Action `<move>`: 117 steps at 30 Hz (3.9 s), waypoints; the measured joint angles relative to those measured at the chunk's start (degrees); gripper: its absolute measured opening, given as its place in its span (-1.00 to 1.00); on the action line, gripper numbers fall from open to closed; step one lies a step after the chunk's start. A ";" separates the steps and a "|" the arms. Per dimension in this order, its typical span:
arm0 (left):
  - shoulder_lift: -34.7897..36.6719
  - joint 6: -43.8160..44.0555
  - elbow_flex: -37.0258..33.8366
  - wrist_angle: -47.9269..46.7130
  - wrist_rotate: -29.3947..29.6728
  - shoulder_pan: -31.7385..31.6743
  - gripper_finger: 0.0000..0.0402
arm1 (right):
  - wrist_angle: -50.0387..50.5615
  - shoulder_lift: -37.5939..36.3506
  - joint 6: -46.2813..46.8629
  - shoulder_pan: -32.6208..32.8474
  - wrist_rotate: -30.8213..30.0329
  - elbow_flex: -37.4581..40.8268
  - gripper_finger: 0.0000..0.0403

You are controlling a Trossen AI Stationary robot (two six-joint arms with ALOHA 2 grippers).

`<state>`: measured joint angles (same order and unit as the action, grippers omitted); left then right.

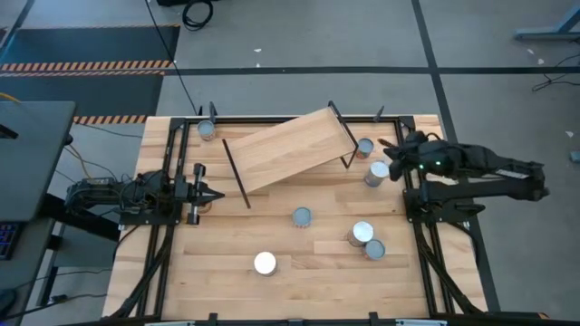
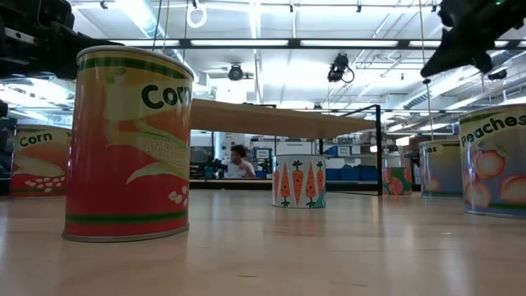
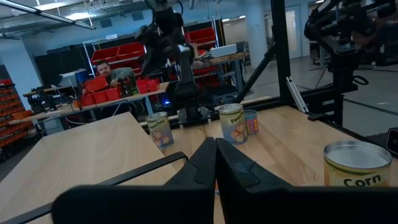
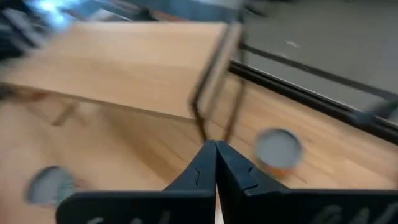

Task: Pick and place cans onto a shelf
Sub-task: Put the top canned peaches on the shelf

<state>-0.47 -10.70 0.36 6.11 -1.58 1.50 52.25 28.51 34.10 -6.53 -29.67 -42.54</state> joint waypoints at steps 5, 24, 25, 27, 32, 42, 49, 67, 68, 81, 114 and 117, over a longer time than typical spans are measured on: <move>0.00 0.00 0.00 0.00 0.01 0.00 -0.94 | 4.70 10.40 -1.67 -2.73 2.84 -3.85 -0.79; 0.00 0.00 0.00 0.00 0.00 0.02 -0.94 | 19.20 32.50 -42.50 -21.74 21.85 -11.98 0.95; 0.00 0.00 0.00 0.00 0.01 0.00 -0.94 | 18.84 32.95 -44.13 -22.47 21.85 -11.98 0.94; 0.00 0.00 0.00 0.00 0.01 0.00 -0.94 | 18.17 33.91 -47.42 -23.88 22.66 -11.96 0.92; 0.00 0.00 0.00 0.00 0.01 0.00 -0.94 | 17.07 36.14 -52.17 -26.89 26.13 -11.96 0.96; 0.00 0.00 0.00 0.00 0.01 0.02 -0.94 | 14.25 38.71 -55.52 -27.86 29.42 -11.94 0.98; 0.00 0.00 0.00 0.01 0.01 0.00 -0.94 | 13.73 42.40 -51.26 -26.96 27.80 -11.94 0.99; 0.00 0.00 0.00 0.00 -0.01 0.00 -0.94 | 12.65 43.61 -8.29 -25.21 22.38 -9.39 0.99; 0.00 0.00 0.00 0.00 0.00 0.02 -0.94 | 12.50 43.61 -7.43 -25.03 21.88 -8.52 0.99; 0.00 0.00 0.00 0.00 0.01 0.02 -0.94 | 11.53 43.59 -0.84 -23.79 24.59 -3.97 0.91; 0.00 -0.02 0.00 0.20 0.10 -0.07 -0.94 | 35.80 64.66 11.37 -3.69 17.46 -65.30 0.58; 0.00 -0.05 0.00 1.10 0.35 -0.11 -0.94 | 36.96 69.67 11.37 -5.63 14.84 -70.78 0.58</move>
<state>-0.47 -10.75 0.36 7.21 -1.23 1.39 89.21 98.18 45.47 -12.16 -14.83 -113.32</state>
